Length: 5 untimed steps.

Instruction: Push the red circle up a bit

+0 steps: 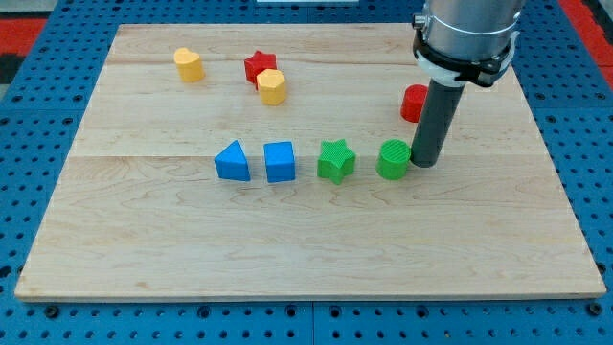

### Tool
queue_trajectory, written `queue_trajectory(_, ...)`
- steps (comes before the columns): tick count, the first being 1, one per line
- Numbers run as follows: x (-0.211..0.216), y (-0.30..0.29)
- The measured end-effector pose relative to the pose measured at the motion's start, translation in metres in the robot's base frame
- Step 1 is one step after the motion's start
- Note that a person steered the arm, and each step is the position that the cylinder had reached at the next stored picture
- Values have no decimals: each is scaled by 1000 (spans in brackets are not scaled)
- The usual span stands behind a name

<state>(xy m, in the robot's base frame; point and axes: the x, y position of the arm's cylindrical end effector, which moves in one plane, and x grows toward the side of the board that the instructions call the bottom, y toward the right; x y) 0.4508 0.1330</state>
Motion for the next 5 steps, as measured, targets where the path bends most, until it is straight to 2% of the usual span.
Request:
queue_trajectory(2,0,-2)
queue_trajectory(4,-46,8)
queue_trajectory(5,-51,7)
